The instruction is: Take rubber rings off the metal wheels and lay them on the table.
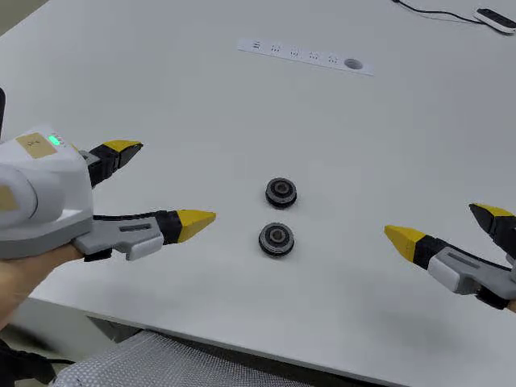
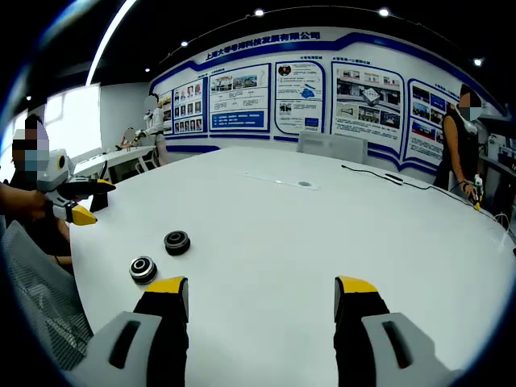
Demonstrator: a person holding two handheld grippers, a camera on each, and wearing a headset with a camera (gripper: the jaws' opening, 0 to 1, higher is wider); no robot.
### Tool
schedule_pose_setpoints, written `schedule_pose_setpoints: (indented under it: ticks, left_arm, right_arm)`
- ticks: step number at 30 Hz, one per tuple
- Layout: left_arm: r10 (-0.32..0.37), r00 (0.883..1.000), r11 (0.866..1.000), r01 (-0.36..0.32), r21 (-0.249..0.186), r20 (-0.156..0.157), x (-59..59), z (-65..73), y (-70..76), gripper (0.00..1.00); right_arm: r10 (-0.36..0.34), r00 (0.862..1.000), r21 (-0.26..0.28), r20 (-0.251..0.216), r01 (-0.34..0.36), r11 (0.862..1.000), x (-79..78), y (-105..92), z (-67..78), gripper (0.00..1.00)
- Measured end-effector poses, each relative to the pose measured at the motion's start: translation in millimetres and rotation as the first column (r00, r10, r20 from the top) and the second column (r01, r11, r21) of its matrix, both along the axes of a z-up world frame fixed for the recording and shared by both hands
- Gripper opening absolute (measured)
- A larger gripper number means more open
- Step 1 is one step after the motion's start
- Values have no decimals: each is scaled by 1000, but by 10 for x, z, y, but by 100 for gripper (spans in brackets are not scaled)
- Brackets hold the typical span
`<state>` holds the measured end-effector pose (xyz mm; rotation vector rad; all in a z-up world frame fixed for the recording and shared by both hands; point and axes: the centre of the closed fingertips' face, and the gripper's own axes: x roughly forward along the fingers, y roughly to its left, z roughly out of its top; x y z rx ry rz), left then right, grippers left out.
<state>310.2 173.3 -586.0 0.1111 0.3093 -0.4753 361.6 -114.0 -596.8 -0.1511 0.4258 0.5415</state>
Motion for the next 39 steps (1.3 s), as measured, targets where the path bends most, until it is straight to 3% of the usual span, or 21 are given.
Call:
schedule_pose_setpoints:
  ticks: [14, 21, 31, 39]
  left_arm:
    - [-7, 1000, 1000, 7, 2, -7, -4, -26, -8, 83]
    - [-32, 999, 999, 32, 14, -13, 9, -56, -86, 83]
    - [-113, 993, 994, 114, 1, -38, 41, -115, -360, 80]
    - [-200, 978, 979, 202, 38, -57, 85, -185, -610, 78]
  right_arm:
    - [-3, 1000, 6, -13, 3, 1000, -23, -3, -51, 75]
    - [6, 1000, 12, -28, -6, 1000, -49, 28, -100, 73]
    - [12, 999, 23, -53, -11, 1000, -78, 41, -170, 72]
    - [15, 998, 27, -64, -13, 1000, -106, 17, -222, 71]
